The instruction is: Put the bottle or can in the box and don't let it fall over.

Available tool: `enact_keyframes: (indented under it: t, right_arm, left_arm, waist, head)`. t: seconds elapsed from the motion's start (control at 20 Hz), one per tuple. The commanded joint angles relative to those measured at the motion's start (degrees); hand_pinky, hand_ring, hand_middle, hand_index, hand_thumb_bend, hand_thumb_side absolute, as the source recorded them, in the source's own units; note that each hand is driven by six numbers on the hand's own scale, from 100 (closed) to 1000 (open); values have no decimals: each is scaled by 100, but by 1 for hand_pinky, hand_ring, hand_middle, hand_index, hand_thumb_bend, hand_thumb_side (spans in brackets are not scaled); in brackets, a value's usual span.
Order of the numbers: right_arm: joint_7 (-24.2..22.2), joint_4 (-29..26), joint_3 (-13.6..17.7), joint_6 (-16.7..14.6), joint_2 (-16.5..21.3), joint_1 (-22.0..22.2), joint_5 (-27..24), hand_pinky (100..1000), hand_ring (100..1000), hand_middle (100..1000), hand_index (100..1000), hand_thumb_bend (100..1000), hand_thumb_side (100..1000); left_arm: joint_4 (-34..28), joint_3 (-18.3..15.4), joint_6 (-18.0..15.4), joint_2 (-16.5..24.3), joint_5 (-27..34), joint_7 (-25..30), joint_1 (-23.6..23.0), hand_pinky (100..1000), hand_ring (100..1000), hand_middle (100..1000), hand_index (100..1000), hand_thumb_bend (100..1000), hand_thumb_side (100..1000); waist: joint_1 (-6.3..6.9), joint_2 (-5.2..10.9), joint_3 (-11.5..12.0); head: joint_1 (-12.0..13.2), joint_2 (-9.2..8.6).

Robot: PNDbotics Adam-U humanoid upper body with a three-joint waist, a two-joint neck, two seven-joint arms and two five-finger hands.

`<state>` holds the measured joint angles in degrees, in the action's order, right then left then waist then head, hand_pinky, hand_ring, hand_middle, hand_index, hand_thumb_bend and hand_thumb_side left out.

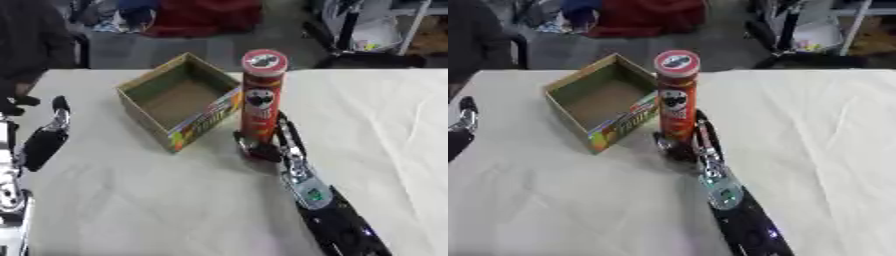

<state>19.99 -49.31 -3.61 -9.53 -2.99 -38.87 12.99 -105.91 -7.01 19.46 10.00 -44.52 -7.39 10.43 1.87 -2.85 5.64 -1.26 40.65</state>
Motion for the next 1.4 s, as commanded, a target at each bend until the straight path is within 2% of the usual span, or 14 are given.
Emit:
enact_keyframes:
  t: [0.05, 0.4, 0.6, 0.75, 0.8, 0.85, 1.0, 1.1, 1.15, 1.2, 1.25, 1.35, 1.4]
  right_arm:
    - [238, -113, -34, 67, 222, -188, -235, 845, 894, 843, 357, 100, 100]
    - [-64, -475, -131, 219, 592, -770, -599, 847, 885, 833, 352, 100, 100]
    - [-324, -493, -145, 291, 702, -1180, -831, 848, 881, 830, 354, 100, 100]
    - [-533, -349, -106, 302, 685, -1483, -910, 853, 886, 835, 357, 100, 100]
    - [-617, -297, -95, 267, 680, -1574, -871, 857, 892, 832, 361, 119, 100]
    - [-748, -236, -81, 208, 666, -1651, -847, 860, 896, 847, 366, 100, 100]
    - [-1108, -12, -7, -17, 652, -1859, -728, 860, 899, 850, 376, 100, 100]
    - [-1324, 134, -15, -141, 637, -1966, -553, 860, 928, 887, 541, 100, 100]
    - [-1451, 217, -50, -157, 641, -2010, -277, 871, 953, 923, 782, 100, 100]
    - [-1571, 271, -66, -180, 644, -2036, 56, 875, 961, 936, 850, 100, 100]
    - [-1649, 292, -94, -194, 667, -2053, 456, 900, 995, 991, 1000, 248, 306]
    - [-1637, 285, -72, -164, 668, -2053, 1255, 903, 996, 992, 1000, 257, 320]
    - [-1610, 280, -40, -155, 648, -2047, 1497, 903, 996, 992, 1000, 257, 320]
  left_arm:
    - [-37, -95, -31, 96, 128, 45, 7, 613, 684, 652, 649, 275, 580]
    - [-32, -104, -170, 50, 400, 160, 21, 607, 682, 648, 644, 261, 585]
    - [-35, -55, -298, -3, 527, 274, 159, 607, 682, 648, 644, 254, 587]
    - [-34, 17, -408, -29, 555, 392, 328, 608, 682, 648, 644, 250, 586]
    - [-33, 45, -443, -44, 562, 429, 401, 608, 681, 648, 644, 177, 614]
    - [-28, 89, -483, -55, 571, 473, 487, 608, 681, 648, 644, 248, 586]
    - [13, 214, -596, -88, 600, 615, 735, 608, 681, 648, 644, 245, 586]
    - [33, 279, -654, -108, 617, 687, 866, 608, 682, 648, 643, 242, 587]
    - [39, 309, -682, -119, 627, 720, 919, 608, 682, 647, 643, 241, 588]
    - [44, 330, -705, -129, 635, 748, 953, 608, 682, 647, 643, 240, 588]
    - [48, 345, -723, -135, 641, 772, 972, 608, 682, 648, 643, 240, 589]
    - [54, 358, -745, -140, 647, 805, 988, 608, 682, 648, 643, 240, 590]
    - [55, 359, -749, -141, 648, 813, 990, 608, 682, 648, 643, 240, 590]
  waist:
    - [10, 62, 15]
    - [-18, 55, 107]
    - [-27, -1, 298]
    - [-44, -86, 597]
    - [-56, -120, 719]
    - [-74, -159, 873]
    - [-151, -267, 1289]
    - [-220, -324, 1501]
    - [-256, -347, 1581]
    - [-280, -362, 1630]
    - [-305, -373, 1657]
    - [-333, -384, 1676]
    - [-336, -386, 1678]
  head:
    - [-36, -80]
    - [-106, -120]
    - [-263, -229]
    - [-486, -384]
    - [-590, -445]
    - [-734, -519]
    - [-1100, -710]
    - [-1290, -796]
    - [-1375, -828]
    - [-1432, -851]
    - [-1471, -871]
    - [-1510, -889]
    - [-1516, -892]
